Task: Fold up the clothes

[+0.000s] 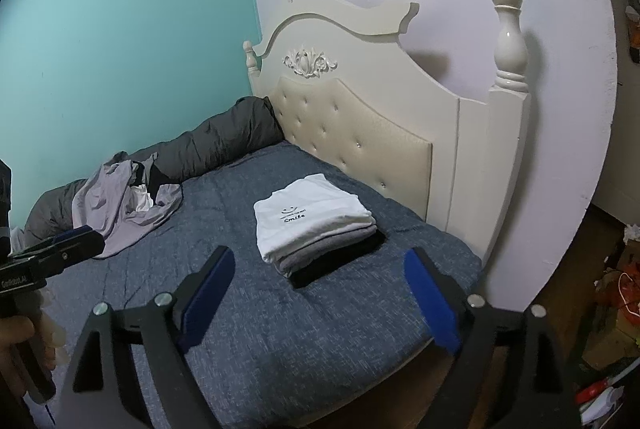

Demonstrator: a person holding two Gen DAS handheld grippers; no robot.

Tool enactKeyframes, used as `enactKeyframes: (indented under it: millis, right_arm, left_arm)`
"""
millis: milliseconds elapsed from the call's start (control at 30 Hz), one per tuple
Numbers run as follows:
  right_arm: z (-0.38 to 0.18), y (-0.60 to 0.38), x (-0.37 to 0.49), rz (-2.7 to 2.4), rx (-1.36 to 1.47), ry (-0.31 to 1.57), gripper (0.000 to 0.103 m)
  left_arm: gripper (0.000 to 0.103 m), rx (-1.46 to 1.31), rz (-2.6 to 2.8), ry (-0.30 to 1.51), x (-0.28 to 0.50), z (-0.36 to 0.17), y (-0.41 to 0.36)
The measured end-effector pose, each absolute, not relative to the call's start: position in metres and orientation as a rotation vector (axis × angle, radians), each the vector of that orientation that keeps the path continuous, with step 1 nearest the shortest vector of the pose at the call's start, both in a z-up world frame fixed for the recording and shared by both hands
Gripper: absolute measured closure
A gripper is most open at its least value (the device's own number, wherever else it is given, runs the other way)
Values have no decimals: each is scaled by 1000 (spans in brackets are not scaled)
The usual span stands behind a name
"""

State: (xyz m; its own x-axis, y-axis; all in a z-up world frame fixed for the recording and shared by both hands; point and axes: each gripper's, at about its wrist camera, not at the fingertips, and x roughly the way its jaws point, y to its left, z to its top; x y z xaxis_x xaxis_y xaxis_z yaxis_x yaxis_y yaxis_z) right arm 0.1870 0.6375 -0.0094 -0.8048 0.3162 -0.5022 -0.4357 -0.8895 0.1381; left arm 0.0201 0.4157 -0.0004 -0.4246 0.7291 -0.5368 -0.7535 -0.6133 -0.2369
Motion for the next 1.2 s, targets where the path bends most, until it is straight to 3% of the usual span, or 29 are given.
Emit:
enactKeyframes:
  millis: [133,300,1200]
  right_arm:
    - [-9,633,189,2632,-659,336,10]
    - [-9,628,195,2628,-627,341,6]
    - [-22,613,225,2575,-606,347,1]
  left_arm:
    - [0,-767,2105,45,22,-2,413]
    - [0,-746,2106,64,28,-1,410]
    - [0,-704,2127,124,57,-10,400]
